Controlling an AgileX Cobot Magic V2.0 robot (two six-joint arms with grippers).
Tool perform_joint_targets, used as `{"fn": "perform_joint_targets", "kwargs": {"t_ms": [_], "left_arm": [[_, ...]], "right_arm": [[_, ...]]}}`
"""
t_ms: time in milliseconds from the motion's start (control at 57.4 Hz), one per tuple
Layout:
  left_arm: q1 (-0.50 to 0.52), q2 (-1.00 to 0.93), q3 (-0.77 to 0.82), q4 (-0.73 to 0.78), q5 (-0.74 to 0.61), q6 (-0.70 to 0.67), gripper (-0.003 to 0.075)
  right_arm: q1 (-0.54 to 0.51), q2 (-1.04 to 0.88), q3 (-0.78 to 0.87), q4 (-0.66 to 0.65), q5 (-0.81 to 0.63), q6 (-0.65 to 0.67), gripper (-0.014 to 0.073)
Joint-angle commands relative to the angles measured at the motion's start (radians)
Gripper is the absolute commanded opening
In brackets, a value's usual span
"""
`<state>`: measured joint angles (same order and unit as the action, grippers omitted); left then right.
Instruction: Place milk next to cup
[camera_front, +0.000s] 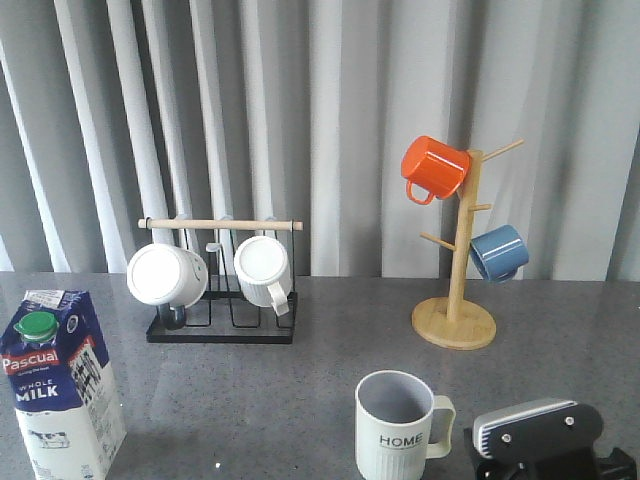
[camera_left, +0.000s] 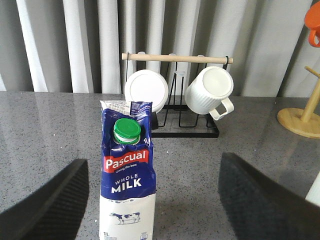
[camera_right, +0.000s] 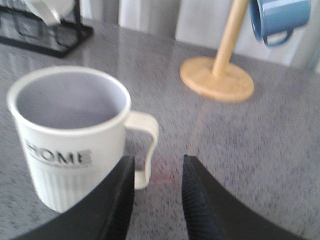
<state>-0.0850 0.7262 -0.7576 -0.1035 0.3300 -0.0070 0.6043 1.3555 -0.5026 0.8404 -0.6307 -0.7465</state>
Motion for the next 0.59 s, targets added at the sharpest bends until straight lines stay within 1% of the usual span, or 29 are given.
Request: {"fn": "perform_joint_targets", "kwargs": {"t_ms": [0,87,209,314,418,488,575], "left_arm": [[-0.006,-0.003,-0.034,-0.007,-0.08,-0.009,0.0512],[-0.006,-0.003,-0.034,-0.007,-0.08,-0.009,0.0512],[-0.006,-0.003,-0.034,-0.007,-0.08,-0.009,0.0512],[-0.006,-0.003,-0.034,-0.007,-0.08,-0.009,0.0512],[-0.006,-0.003,-0.034,-0.007,-0.08,-0.009,0.0512],[-0.006,-0.003,-0.034,-0.007,-0.08,-0.009,0.0512],[-0.006,-0.003,-0.034,-0.007,-0.08,-0.009,0.0512]], "right_arm": [[-0.008,-0.129,-0.023,-0.027,0.003,-0.048,0.0232],[-0.037,-0.209,-0.036,-0.026,0.073,-0.064,0.0223],[-0.121,-0.319,-0.081,-0.023,0.22,-0.095,0.022],[-0.222,-0.399,-0.142,-0.02,0.388,-0.165,0.022],[-0.344,-0.453,-0.209,-0.016,0.58,-0.175,0.0213],[-0.45,-0.476,-0.25,-0.017,0.719,-0.175,0.0176],[-0.566,-0.496,-0.288,-0.016,0.838,-0.174,0.009]]}}
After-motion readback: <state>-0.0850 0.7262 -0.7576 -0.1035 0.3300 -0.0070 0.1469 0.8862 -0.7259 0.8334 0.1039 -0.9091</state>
